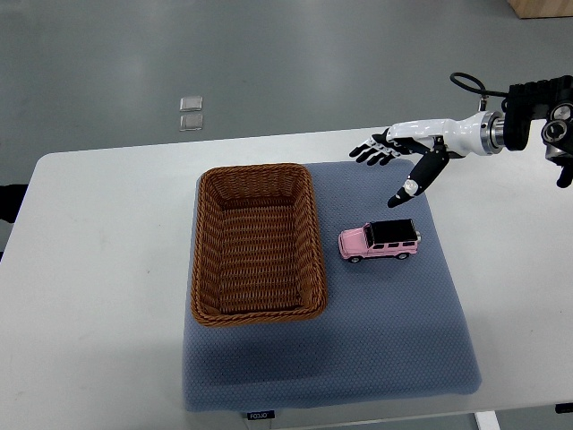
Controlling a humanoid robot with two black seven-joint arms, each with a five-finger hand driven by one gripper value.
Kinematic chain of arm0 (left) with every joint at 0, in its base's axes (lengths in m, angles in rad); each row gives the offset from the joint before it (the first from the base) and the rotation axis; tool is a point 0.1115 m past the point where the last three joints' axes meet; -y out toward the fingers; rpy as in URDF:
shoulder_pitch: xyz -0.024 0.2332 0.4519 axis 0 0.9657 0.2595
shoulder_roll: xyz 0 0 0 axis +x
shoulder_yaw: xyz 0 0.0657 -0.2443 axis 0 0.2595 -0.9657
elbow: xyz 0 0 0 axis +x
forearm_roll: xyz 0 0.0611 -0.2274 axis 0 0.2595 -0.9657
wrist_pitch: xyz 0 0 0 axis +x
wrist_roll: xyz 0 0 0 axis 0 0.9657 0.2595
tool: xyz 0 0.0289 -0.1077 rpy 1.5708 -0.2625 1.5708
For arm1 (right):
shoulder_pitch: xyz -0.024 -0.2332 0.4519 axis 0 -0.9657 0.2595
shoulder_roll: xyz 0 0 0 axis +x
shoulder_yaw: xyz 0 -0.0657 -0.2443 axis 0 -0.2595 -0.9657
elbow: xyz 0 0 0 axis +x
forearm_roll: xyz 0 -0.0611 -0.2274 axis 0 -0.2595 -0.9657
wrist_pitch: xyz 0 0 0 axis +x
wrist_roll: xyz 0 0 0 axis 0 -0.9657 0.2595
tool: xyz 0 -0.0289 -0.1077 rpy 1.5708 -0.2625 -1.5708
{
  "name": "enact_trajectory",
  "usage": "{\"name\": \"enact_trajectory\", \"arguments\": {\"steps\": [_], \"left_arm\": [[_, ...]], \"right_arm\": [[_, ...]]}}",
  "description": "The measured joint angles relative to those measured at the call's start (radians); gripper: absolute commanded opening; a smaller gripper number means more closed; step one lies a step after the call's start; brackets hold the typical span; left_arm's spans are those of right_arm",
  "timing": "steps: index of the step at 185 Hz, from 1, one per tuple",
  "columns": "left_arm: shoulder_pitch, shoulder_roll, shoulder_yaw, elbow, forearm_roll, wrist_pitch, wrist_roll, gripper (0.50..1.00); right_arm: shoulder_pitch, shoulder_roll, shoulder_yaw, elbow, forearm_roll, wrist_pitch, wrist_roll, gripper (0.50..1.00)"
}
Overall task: Place pink car in brown basket
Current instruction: 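Lower the right hand onto the pink car and close fingers around it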
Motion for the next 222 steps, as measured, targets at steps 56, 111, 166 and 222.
{"name": "enact_trajectory", "arguments": {"steps": [56, 111, 166, 222], "left_arm": [[0.000, 0.000, -0.001, 0.003, 0.000, 0.000, 0.000, 1.000], [0.000, 0.000, -0.001, 0.003, 0.000, 0.000, 0.000, 1.000], [0.000, 0.000, 0.000, 0.003, -0.001, 0.000, 0.000, 1.000], [0.000, 0.000, -0.001, 0.005, 0.000, 0.000, 0.000, 1.000]], "right_arm": [[-0.080, -0.027, -0.031, 0.059, -0.036, -0.092, -0.002, 0.907], [-0.157, 0.028, -0.032, 0.040, -0.129, -0.203, 0.002, 0.901], [-0.183, 0.062, -0.032, 0.004, -0.163, -0.230, 0.006, 0.848], [-0.208, 0.083, -0.033, -0.021, -0.211, -0.243, 0.022, 0.539]]}}
